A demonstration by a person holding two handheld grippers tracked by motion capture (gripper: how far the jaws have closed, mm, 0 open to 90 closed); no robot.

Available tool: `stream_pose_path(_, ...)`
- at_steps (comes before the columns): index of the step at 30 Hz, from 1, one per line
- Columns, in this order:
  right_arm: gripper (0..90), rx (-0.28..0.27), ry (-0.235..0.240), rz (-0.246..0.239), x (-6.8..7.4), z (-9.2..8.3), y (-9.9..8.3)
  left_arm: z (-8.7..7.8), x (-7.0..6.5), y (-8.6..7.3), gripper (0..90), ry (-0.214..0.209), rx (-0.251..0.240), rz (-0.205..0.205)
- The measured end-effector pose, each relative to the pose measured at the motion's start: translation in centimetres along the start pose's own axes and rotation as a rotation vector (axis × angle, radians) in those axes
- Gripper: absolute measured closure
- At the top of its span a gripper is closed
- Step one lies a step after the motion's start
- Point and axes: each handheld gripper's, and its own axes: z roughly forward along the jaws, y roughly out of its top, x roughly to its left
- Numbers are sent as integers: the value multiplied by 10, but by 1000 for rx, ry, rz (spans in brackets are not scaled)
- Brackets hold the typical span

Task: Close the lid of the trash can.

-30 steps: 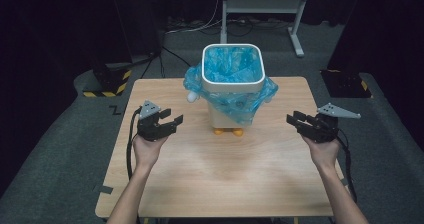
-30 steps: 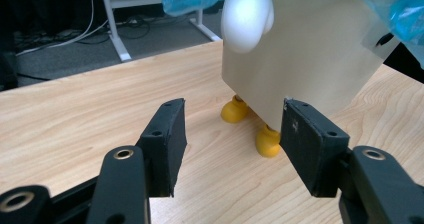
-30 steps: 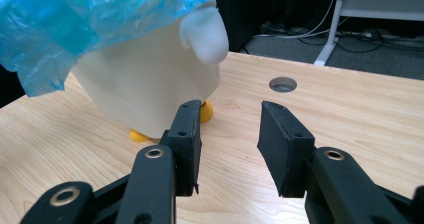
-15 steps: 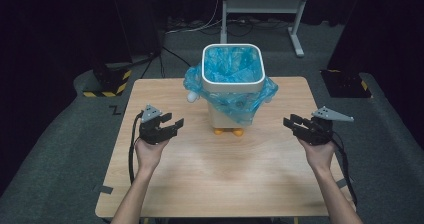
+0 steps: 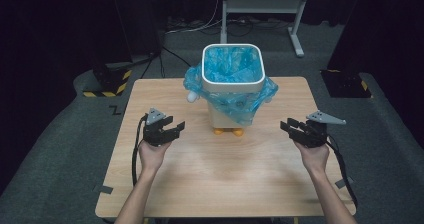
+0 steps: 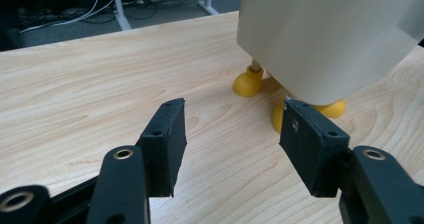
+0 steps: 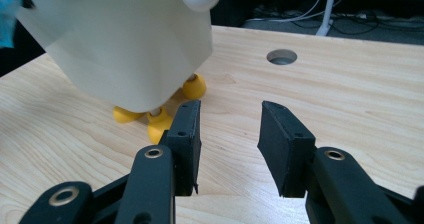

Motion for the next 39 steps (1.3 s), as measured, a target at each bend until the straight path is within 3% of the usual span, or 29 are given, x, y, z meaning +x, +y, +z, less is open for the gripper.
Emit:
stream_pose_path(8, 602, 22, -25, -3, -1, 12, -8, 13, 1, -9, 438, 34, 33, 10)
stream_pose_path(15, 598, 40, -41, 8, -4, 25, -18, 24, 6, -18, 439, 47, 47, -11)
stream_pose_path(20, 594, 60, -69, -13, -5, 35, -23, 32, 9, -22, 439, 60, 61, -29)
stream_pose_path(27, 593, 93, -116, -60, -6, 48, -30, 45, 13, -29, 440, 93, 98, -21)
stream_pose_path(39, 579, 162, -172, -60, -16, 70, -42, 67, 21, -45, 437, 144, 145, -41)
